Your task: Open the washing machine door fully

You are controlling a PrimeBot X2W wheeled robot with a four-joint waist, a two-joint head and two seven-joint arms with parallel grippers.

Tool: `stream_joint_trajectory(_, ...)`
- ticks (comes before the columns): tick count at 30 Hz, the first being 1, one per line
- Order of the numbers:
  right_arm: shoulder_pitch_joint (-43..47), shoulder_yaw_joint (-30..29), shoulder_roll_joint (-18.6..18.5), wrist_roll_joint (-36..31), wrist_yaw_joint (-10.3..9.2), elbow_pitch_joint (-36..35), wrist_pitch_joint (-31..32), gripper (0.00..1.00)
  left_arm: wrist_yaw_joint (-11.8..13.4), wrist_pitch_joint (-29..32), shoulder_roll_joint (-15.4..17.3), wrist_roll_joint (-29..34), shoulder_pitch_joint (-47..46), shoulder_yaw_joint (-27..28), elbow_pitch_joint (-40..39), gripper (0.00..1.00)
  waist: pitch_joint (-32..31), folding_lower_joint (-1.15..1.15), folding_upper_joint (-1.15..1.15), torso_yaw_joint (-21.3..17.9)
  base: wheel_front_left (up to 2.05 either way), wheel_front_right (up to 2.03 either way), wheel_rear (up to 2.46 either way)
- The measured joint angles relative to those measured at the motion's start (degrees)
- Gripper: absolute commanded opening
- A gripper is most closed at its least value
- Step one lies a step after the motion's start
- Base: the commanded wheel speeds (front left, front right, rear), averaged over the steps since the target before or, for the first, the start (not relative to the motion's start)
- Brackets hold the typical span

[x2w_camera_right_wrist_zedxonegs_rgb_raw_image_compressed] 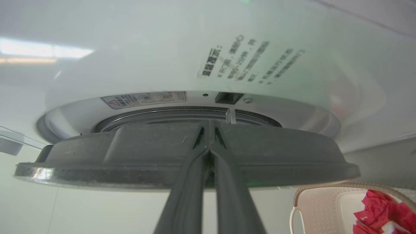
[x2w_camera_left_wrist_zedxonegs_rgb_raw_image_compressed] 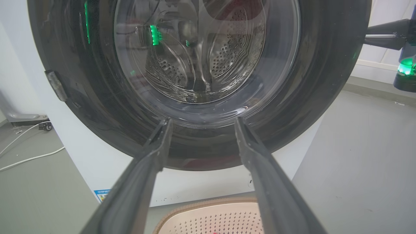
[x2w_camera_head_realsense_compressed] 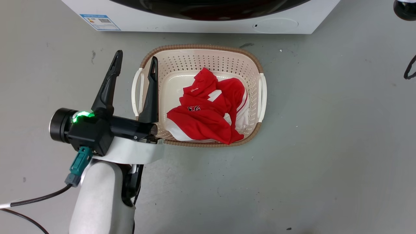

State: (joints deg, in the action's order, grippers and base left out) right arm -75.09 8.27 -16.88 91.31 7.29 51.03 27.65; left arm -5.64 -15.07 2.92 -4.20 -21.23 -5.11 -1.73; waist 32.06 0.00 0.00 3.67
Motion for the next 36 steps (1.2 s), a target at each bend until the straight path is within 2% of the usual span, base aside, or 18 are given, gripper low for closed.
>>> stream_joint_trajectory(6,0.39,-0.02,0.51,1.03,-0.15,-0.79,2.02,0.00,0.00,0.00,0.00,0.01,0.00,0.02,0.12,1.00,0.04,0.00,0.00,-0.33,0.00,0.00,0.00)
stream_joint_trajectory(12,0.56,1.41,3.54,1.54,0.12,-0.99,4.45,0.00,-0.18,0.00,-0.01,0.01,0.00,0.04,0.25,1.00,-0.16,0.00,0.00,-0.52,0.00,0.00,0.00)
stream_joint_trajectory(26,3.29,2.50,2.72,4.00,0.13,-0.71,13.26,0.00,0.02,0.00,0.00,0.00,0.01,0.05,1.24,1.00,-1.96,0.00,0.00,-0.99,0.00,0.00,0.00)
stream_joint_trajectory(36,11.26,3.22,3.21,5.48,0.12,-3.15,16.71,0.00,0.11,0.00,-0.01,0.51,2.85,0.52,3.70,1.00,-7.38,0.00,0.00,-2.07,0.00,0.00,0.00)
